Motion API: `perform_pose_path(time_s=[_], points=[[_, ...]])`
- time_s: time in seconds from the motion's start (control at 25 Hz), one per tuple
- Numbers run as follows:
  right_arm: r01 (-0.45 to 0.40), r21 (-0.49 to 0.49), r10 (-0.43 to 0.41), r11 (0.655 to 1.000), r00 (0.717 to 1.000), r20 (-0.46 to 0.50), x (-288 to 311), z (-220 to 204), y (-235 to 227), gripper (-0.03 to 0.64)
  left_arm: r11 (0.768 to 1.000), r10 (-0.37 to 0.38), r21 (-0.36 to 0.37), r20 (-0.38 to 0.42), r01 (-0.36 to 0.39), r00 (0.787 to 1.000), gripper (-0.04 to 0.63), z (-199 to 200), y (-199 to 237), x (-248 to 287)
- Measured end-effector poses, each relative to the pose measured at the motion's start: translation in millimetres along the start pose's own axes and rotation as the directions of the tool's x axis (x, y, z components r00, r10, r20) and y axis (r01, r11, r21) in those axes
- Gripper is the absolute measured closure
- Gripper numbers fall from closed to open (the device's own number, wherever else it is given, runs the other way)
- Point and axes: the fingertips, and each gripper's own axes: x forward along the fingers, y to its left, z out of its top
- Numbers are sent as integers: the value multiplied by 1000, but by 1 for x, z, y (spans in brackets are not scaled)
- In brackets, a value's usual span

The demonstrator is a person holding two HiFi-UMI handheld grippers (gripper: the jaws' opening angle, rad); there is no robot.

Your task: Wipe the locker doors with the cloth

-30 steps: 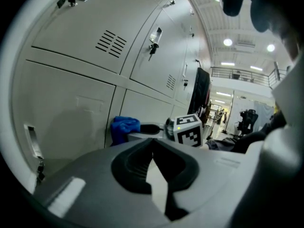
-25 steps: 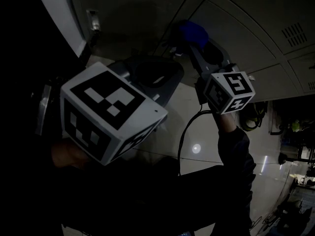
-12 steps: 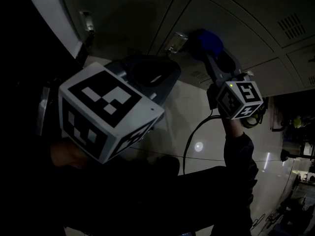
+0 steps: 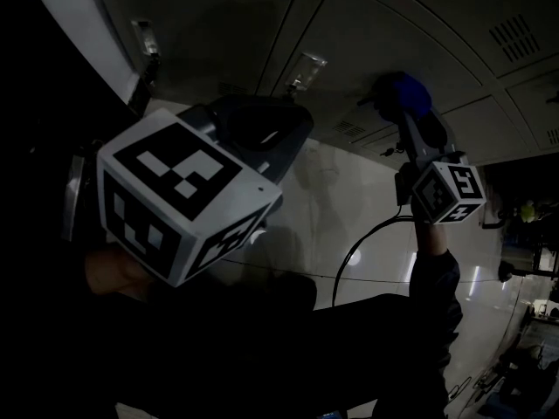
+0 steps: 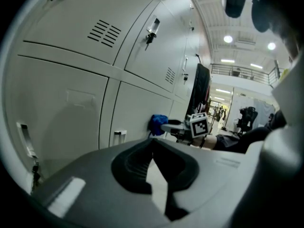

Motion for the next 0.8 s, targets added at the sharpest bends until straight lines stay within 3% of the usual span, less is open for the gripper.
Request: perform_pose_path(time_s=[0.56,0.8], points=[[164,89,-162,982,986,-34,-43,-23,-58,477,1000,1,1,-10,-1,1000,615,-3,-2,-1],[151,55,-150,987,988,-20,-43,-25,-35,486,1000,-1,2,-12,1,1000,615,-3,-2,-1]])
